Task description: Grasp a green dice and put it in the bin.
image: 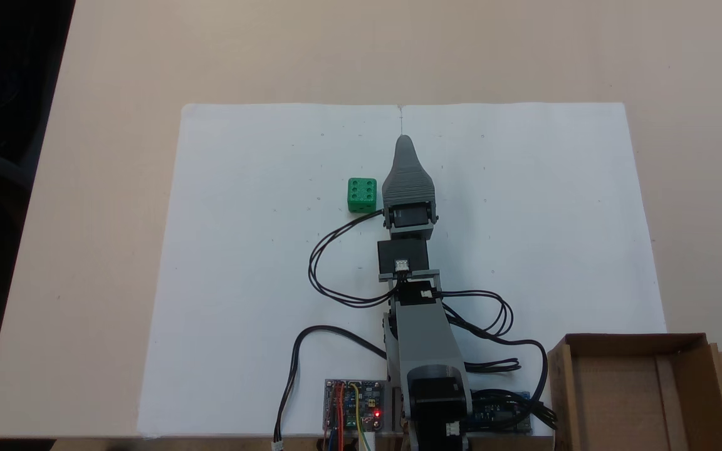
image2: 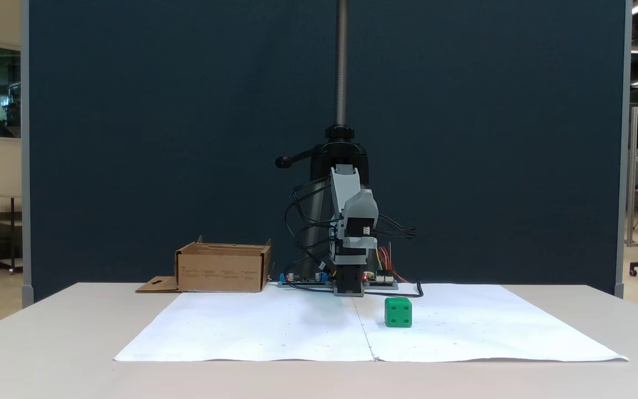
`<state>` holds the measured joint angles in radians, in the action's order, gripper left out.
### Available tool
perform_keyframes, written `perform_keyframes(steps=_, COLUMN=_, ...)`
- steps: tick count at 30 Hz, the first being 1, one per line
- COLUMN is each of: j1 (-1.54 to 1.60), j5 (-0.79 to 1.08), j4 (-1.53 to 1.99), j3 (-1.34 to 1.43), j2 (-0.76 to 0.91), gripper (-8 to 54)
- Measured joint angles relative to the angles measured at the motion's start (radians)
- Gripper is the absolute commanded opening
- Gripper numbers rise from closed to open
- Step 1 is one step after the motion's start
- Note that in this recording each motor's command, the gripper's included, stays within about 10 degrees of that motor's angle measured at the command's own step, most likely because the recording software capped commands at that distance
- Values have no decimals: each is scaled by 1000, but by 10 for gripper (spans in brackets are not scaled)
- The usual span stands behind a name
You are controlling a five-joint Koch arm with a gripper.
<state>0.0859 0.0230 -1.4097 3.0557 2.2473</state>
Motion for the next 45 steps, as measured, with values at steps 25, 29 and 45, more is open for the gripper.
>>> perform_keyframes(steps=25, j1=-75, j5=0, j4=980, j3=-336, j2=0, gripper=429)
perform_keyframes(steps=29, j1=-83, j5=0, j4=1235, j3=-583, j2=0, gripper=442)
perform_keyframes(steps=45, j1=25, j5=-67, j4=2086, j3=-996, j2=-115, gripper=424)
